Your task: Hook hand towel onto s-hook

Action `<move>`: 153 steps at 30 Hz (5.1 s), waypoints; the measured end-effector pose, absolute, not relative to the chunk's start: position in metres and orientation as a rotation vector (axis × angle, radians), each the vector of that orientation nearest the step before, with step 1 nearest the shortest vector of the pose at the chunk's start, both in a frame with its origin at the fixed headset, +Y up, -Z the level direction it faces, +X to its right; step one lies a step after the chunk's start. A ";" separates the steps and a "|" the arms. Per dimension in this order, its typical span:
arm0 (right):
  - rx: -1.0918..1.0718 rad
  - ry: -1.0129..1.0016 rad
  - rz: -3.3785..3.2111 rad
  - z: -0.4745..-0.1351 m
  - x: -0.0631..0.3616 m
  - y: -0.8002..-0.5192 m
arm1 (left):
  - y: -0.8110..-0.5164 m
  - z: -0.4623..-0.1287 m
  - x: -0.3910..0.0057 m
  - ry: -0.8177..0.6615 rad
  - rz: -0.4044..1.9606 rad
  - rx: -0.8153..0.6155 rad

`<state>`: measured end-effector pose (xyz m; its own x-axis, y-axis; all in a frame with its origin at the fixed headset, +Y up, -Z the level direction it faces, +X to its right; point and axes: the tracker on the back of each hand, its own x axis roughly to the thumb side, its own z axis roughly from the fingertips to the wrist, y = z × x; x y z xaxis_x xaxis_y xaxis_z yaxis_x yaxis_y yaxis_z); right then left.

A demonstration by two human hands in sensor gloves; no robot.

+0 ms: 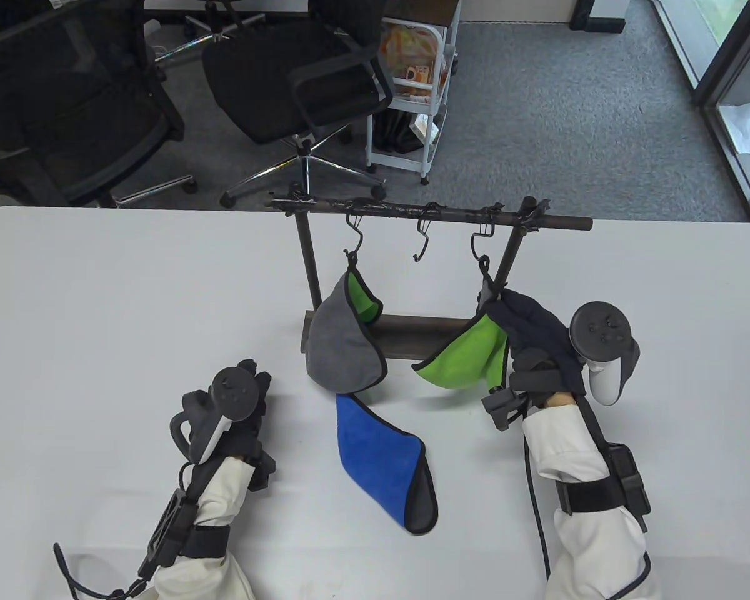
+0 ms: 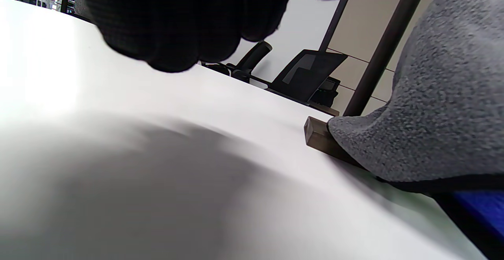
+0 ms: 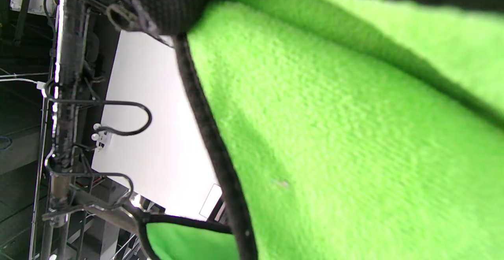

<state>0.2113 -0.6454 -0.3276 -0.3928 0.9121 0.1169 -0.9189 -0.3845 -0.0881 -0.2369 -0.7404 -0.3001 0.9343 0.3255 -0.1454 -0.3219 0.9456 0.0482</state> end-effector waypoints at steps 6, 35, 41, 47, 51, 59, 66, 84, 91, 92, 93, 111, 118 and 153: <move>0.063 -0.131 1.932 -0.330 0.210 -0.648 | -0.740 -0.300 -0.236 0.151 0.329 0.023; -0.023 -0.087 2.029 -0.345 0.199 -0.661 | -0.741 -0.300 -0.231 0.133 0.315 0.008; -0.042 -0.085 2.055 -0.348 0.197 -0.665 | -0.742 -0.299 -0.230 0.128 0.312 0.002; -0.058 -0.090 2.062 -0.348 0.196 -0.669 | -0.742 -0.299 -0.229 0.125 0.311 -0.002; -0.062 -0.122 2.073 -0.344 0.197 -0.664 | -0.742 -0.299 -0.229 0.125 0.311 -0.002; -0.050 -0.230 2.173 -0.323 0.210 -0.633 | -0.741 -0.298 -0.226 0.118 0.310 -0.008; -0.067 -0.348 2.221 -0.310 0.227 -0.629 | -0.740 -0.296 -0.223 0.108 0.311 -0.007; -0.144 -0.433 2.322 -0.291 0.251 -0.723 | -0.743 -0.297 -0.213 0.071 0.318 -0.044; -0.175 -0.427 2.374 -0.287 0.257 -0.739 | -0.746 -0.296 -0.205 0.046 0.302 -0.059; -0.175 -0.428 2.376 -0.287 0.258 -0.739 | -0.746 -0.296 -0.204 0.040 0.299 -0.063; -0.176 -0.429 2.375 -0.286 0.258 -0.740 | -0.747 -0.296 -0.201 0.029 0.295 -0.073; -0.164 -0.432 2.343 -0.286 0.259 -0.742 | -0.778 -0.308 -0.103 -0.145 -0.068 -0.421; -0.166 -0.434 2.329 -0.286 0.260 -0.742 | -0.779 -0.318 -0.084 -0.111 -0.058 -0.305; -0.219 -0.457 2.240 -0.282 0.279 -0.741 | -0.705 -0.299 -0.114 -0.197 0.532 -0.001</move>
<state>0.2794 -0.7413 -0.2816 -0.6486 0.7611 -0.0056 -0.6980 -0.5978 -0.3943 -0.1139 -0.7046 -0.2986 0.8433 0.5041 0.1861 -0.5040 0.8622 -0.0516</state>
